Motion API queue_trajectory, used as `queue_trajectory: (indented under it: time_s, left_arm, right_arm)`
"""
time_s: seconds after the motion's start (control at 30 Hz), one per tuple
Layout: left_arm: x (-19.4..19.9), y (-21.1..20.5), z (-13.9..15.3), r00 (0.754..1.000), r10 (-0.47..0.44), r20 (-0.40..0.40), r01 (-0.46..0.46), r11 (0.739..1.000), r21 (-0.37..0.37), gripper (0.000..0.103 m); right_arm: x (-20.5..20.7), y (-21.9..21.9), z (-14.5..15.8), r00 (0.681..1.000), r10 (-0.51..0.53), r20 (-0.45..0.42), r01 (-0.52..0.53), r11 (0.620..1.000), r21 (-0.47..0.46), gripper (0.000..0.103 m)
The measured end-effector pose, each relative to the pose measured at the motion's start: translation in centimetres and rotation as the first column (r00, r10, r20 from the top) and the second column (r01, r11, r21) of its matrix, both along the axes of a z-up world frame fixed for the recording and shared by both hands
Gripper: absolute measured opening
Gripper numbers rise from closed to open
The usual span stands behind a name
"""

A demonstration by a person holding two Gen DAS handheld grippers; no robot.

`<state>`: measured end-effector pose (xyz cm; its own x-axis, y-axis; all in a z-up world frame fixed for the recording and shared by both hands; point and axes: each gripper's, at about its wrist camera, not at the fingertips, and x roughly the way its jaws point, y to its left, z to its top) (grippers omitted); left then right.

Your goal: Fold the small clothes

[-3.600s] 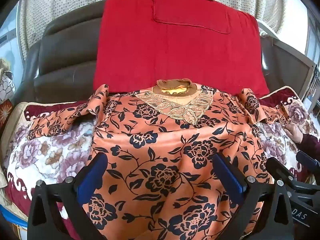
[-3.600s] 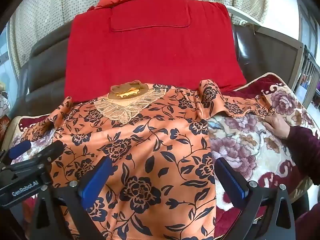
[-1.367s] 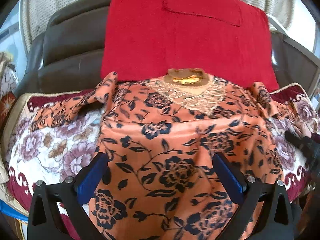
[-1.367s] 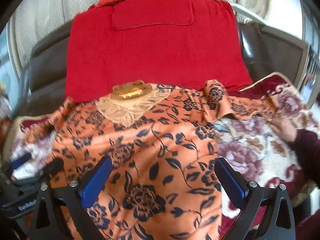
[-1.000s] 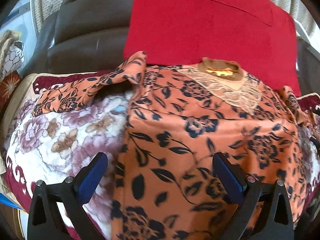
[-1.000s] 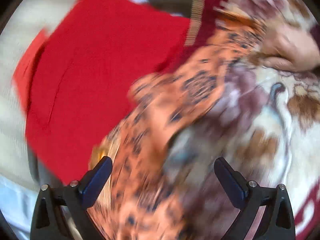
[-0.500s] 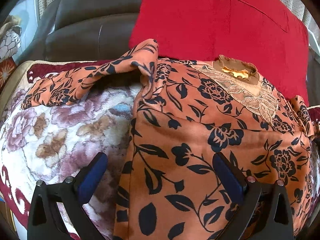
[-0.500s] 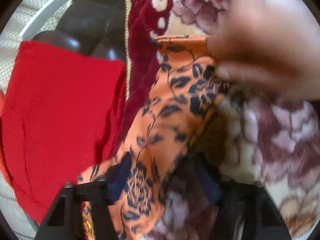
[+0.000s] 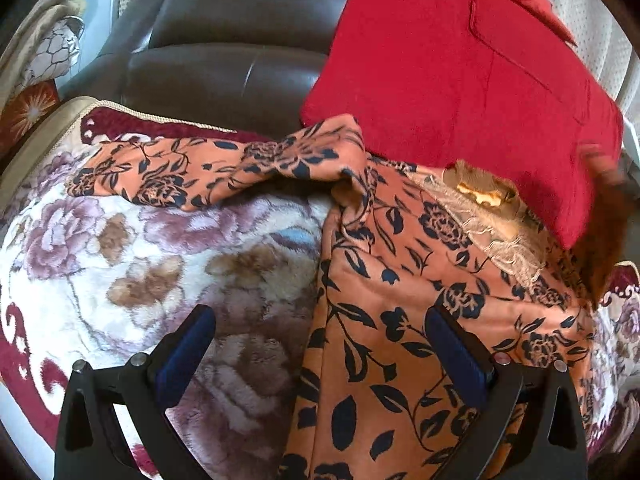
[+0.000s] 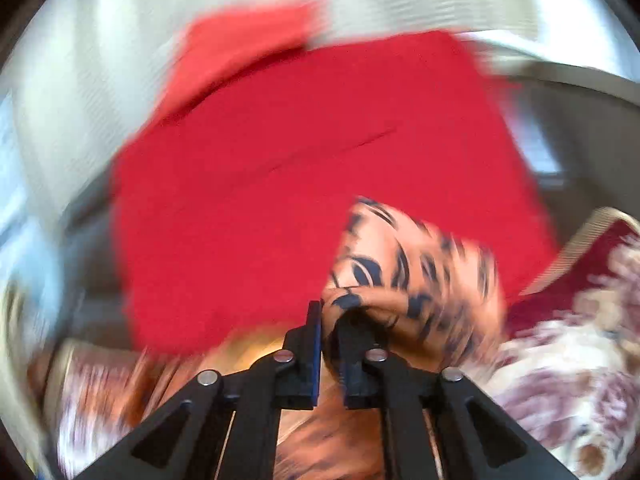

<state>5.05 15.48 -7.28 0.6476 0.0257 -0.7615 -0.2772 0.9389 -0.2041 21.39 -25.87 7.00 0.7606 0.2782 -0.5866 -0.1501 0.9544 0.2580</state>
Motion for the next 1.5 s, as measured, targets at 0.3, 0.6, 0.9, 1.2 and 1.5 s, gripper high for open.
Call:
queue_trajectory:
  time_s: [0.3, 0.6, 0.9, 1.2, 1.5]
  left_arm:
    - [3.6, -1.6, 2.0, 0.997, -0.077, 0.021, 0.078, 0.996, -0.047, 0.103]
    - [14.8, -8.5, 0.7, 0.976, -0.202, -0.077, 0.183, 0.961, -0.207, 0.103]
    - [21.2, -7.5, -4.2, 0.967, -0.142, -0.213, 0.059, 0.933, -0.356, 0.005]
    - [13.6, -5.5, -4.5, 0.988, -0.021, -0.152, -0.009, 0.981, -0.194, 0.011]
    - [14.4, -5.7, -5.4, 0.985, -0.085, -0.152, 0.069, 0.991, -0.111, 0.023]
  right_arm:
    - [-1.0, 2.2, -12.5, 0.965, 0.083, -0.250, -0.024, 0.972, 0.232, 0.091]
    - [-4.1, -3.9, -11.1, 0.972, -0.023, -0.234, 0.106, 0.932, 0.346, 0.093]
    - [-5.3, -6.0, -13.0, 0.961, -0.011, -0.276, 0.118, 0.920, 0.373, 0.093]
    - [-4.8, -7.6, -14.1, 0.950, -0.084, -0.300, 0.195, 0.911, 0.362, 0.093]
    - [-2.0, -8.9, -14.1, 0.945, -0.134, -0.298, 0.235, 0.913, 0.334, 0.093]
